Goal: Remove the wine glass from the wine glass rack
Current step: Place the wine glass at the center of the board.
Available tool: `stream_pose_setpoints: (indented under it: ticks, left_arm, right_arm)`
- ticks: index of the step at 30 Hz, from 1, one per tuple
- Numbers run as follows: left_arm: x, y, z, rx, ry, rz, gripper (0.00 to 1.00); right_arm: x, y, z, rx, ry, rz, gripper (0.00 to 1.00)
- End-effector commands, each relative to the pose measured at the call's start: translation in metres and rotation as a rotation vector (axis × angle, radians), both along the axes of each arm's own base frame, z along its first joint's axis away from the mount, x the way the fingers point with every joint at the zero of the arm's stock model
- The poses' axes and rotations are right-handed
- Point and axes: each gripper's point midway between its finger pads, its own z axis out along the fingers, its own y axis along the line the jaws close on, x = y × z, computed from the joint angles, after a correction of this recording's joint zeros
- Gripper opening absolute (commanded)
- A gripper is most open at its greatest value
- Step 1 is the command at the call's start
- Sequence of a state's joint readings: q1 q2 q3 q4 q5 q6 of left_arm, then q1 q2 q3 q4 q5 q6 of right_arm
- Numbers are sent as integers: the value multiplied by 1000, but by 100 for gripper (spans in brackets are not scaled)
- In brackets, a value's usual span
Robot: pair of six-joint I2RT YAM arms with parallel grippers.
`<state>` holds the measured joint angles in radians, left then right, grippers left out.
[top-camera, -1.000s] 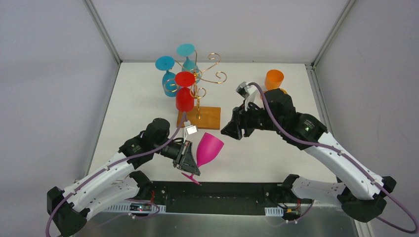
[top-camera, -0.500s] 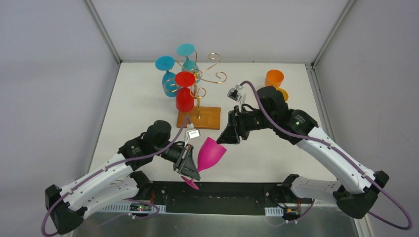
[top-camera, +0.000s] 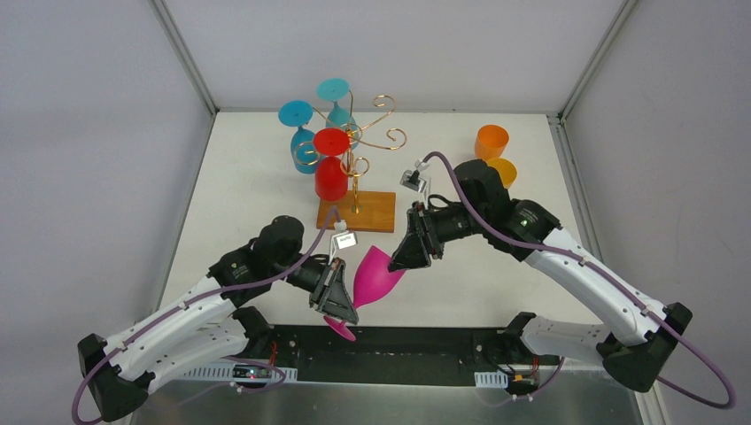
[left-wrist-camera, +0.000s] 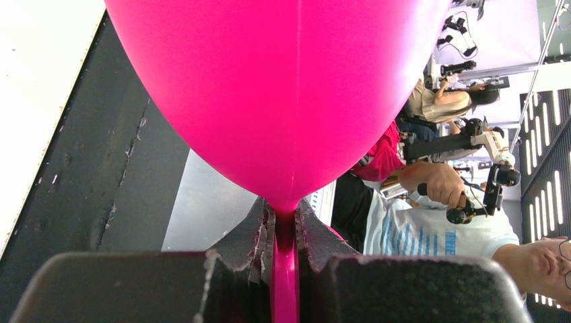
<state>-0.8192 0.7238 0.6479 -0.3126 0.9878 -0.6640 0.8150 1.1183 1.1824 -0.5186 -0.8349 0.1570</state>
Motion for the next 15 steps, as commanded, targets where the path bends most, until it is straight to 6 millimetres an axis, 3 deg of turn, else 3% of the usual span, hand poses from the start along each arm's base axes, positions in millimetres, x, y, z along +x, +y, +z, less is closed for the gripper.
stream_pose_setpoints:
  ticks: [1, 15]
  left_arm:
    - [-2, -1, 21, -70, -74, -32, 0]
    - [1, -4, 18, -56, -73, -29, 0]
  right_arm:
    - [-6, 5, 11, 74, 16, 63, 45]
    - [-14, 10, 14, 124, 49, 129, 16]
